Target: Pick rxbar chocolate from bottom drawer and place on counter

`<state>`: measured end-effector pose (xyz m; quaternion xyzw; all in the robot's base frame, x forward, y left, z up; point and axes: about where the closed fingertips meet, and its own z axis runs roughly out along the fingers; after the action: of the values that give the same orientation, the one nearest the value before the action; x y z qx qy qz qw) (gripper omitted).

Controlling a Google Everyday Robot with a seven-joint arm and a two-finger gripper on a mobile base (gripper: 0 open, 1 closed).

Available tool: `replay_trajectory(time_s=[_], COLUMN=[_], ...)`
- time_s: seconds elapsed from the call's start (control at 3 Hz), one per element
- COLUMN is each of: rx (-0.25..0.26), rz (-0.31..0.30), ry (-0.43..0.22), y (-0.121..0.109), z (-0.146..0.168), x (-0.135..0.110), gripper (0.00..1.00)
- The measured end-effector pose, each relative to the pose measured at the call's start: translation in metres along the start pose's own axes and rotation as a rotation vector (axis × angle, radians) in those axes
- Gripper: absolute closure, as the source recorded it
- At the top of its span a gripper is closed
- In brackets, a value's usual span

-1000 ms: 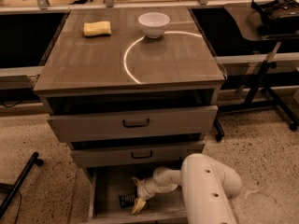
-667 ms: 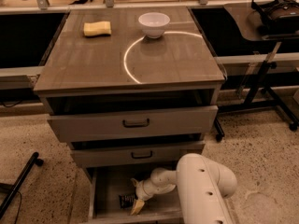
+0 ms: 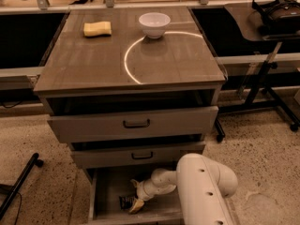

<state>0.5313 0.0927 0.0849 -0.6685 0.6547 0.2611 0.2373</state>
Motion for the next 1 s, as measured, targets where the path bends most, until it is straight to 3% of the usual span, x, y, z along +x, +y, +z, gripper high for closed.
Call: replay_trajectory(time_s=[0.67,1.0], rx=[0.001,0.039], rz=[-0.001,-0.042], ry=[0.000,-0.041], y=[0.000,-0.001], z=[-0.011,-0.031], x=[-0.010,-0.022], gripper=[0.89,1.00])
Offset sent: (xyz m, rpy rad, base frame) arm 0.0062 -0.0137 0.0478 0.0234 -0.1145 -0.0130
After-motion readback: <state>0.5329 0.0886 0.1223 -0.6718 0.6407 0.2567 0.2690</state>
